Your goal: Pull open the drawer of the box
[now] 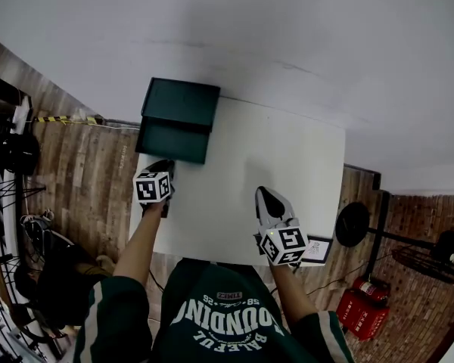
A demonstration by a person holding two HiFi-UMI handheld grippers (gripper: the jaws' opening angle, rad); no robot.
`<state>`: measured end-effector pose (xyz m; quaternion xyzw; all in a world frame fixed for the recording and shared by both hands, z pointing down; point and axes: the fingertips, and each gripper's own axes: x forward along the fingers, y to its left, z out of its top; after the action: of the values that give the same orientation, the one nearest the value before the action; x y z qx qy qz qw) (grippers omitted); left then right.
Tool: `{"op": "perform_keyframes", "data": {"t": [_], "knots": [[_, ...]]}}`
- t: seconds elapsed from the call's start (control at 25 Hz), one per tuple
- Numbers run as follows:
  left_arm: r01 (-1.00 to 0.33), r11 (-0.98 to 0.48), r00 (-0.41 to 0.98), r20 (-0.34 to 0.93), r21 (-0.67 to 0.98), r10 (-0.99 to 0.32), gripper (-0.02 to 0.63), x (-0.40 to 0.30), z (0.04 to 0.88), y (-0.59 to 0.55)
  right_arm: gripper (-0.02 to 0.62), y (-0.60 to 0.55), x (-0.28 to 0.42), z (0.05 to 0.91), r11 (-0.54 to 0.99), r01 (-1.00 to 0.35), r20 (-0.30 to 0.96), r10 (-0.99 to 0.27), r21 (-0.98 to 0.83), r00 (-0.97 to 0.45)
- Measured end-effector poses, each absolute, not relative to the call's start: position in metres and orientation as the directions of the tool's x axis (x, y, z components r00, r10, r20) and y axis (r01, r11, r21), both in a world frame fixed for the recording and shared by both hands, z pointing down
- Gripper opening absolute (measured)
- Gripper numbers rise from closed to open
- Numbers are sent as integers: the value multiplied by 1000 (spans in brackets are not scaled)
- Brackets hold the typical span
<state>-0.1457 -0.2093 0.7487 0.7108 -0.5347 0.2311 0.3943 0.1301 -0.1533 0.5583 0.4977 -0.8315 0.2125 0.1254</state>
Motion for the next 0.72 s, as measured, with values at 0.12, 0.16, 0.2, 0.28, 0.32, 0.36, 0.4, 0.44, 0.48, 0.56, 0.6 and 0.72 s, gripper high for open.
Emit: {"op": "perform_keyframes", "data": {"t": [0.12, 0.16, 0.2, 0.28, 0.32, 0.36, 0.4, 0.44, 0.48, 0.56, 0.6, 0.72], "knots": [[-938, -121, 331, 743, 324, -581, 132, -143, 747, -210, 2, -148, 132, 557, 417, -880, 418, -774, -228, -475], [-939, -121, 331, 746, 322, -578, 132, -143, 747, -210, 2, -146, 133, 556, 417, -880, 417, -775, -227, -475], [-940, -120, 328, 749, 320, -575, 132, -144, 747, -210, 2, -143, 133, 555, 417, -880, 415, -776, -227, -475], [-942, -109, 322, 756, 318, -570, 132, -147, 749, -209, 2, -140, 133, 553, 419, -879, 413, -776, -228, -476], [-942, -102, 319, 759, 319, -568, 132, -149, 750, -209, 2, -139, 134, 553, 419, -879, 413, -776, -228, -477], [-943, -97, 316, 763, 319, -563, 132, -149, 752, -209, 2, -138, 135, 553, 419, -879, 413, -776, -229, -477], [-943, -98, 317, 767, 318, -558, 132, -149, 754, -208, 2, -137, 136, 554, 418, -879, 413, -776, -229, -476], [-942, -105, 322, 767, 319, -555, 132, -148, 755, -207, 2, -136, 138, 554, 417, -880, 414, -776, -229, -476], [-940, -117, 330, 762, 322, -556, 132, -146, 754, -206, 2, -135, 140, 554, 416, -880, 414, -777, -229, -475], [-935, -135, 344, 750, 327, -565, 132, -142, 749, -202, 2, -135, 143, 554, 416, -880, 412, -778, -228, -474], [-936, -142, 344, 747, 322, -569, 132, -142, 744, -199, 2, -135, 144, 553, 418, -880, 408, -780, -226, -475], [-931, -167, 359, 722, 326, -592, 132, -138, 720, -192, 2, -139, 144, 545, 430, -876, 387, -786, -219, -482]]}}
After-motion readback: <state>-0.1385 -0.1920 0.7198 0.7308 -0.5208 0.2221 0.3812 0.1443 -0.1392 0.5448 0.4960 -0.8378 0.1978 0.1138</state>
